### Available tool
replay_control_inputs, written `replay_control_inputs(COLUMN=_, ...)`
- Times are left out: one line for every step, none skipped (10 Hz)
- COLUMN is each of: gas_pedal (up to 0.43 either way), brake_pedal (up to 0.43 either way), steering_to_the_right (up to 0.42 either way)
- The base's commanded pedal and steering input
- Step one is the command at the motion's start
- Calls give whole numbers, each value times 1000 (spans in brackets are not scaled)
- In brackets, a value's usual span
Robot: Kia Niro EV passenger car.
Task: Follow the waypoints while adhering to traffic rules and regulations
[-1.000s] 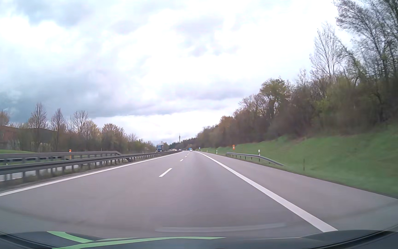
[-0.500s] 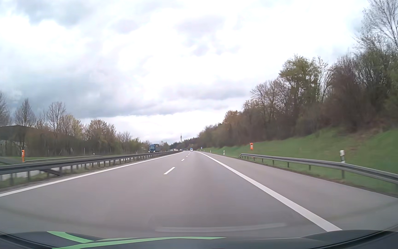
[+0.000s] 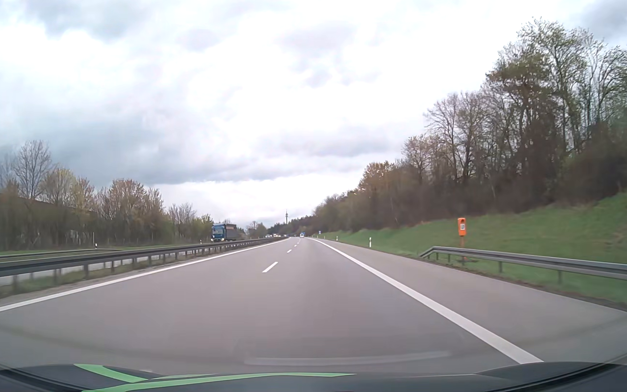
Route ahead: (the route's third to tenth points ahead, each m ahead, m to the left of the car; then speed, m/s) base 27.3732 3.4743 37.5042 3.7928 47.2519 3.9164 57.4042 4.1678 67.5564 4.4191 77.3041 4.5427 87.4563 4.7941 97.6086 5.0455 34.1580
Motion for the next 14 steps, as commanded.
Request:
replay_control_inputs(gas_pedal=449, brake_pedal=0, steering_to_the_right=-4)
replay_control_inputs(gas_pedal=449, brake_pedal=0, steering_to_the_right=-4)
replay_control_inputs(gas_pedal=449, brake_pedal=0, steering_to_the_right=-4)
replay_control_inputs(gas_pedal=449, brake_pedal=0, steering_to_the_right=-4)
replay_control_inputs(gas_pedal=449, brake_pedal=0, steering_to_the_right=-4)
replay_control_inputs(gas_pedal=449, brake_pedal=0, steering_to_the_right=-4)
replay_control_inputs(gas_pedal=449, brake_pedal=0, steering_to_the_right=-4)
replay_control_inputs(gas_pedal=449, brake_pedal=0, steering_to_the_right=-4)
replay_control_inputs(gas_pedal=449, brake_pedal=0, steering_to_the_right=-4)
replay_control_inputs(gas_pedal=449, brake_pedal=0, steering_to_the_right=-4)
replay_control_inputs(gas_pedal=449, brake_pedal=0, steering_to_the_right=-4)
replay_control_inputs(gas_pedal=449, brake_pedal=0, steering_to_the_right=-4)
replay_control_inputs(gas_pedal=449, brake_pedal=0, steering_to_the_right=-4)
replay_control_inputs(gas_pedal=449, brake_pedal=0, steering_to_the_right=-4)
